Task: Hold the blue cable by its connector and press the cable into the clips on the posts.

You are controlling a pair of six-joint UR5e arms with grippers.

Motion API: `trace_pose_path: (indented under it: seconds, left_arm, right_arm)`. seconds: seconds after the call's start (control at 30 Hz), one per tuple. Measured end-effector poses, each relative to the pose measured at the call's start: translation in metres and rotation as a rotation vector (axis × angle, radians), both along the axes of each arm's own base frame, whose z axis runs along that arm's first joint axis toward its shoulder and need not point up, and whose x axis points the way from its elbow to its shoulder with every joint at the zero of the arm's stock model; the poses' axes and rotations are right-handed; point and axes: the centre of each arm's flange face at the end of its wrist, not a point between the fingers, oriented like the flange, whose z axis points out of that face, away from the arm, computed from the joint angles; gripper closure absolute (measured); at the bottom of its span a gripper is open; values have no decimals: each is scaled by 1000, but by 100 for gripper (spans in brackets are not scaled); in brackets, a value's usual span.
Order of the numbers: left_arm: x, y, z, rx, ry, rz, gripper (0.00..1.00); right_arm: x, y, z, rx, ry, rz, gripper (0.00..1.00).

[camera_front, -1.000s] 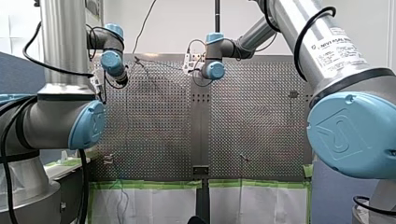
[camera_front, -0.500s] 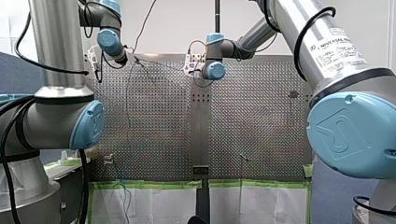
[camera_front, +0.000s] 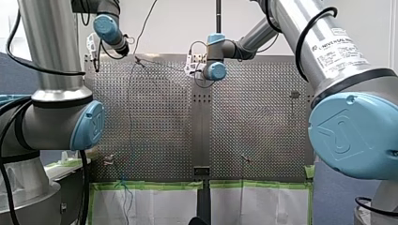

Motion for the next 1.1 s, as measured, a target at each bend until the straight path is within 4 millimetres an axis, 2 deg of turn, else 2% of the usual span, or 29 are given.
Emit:
trace_pose_path:
  seconds: [0.4,1.1]
  left_arm:
    - [25,-7,-27,62,68,-71,0]
    - [39,-10,-30,79,23,-103,0]
  right_arm:
    - [1,0,-1,0,2,0,100]
    - [3,2,-5,5,7,6,100]
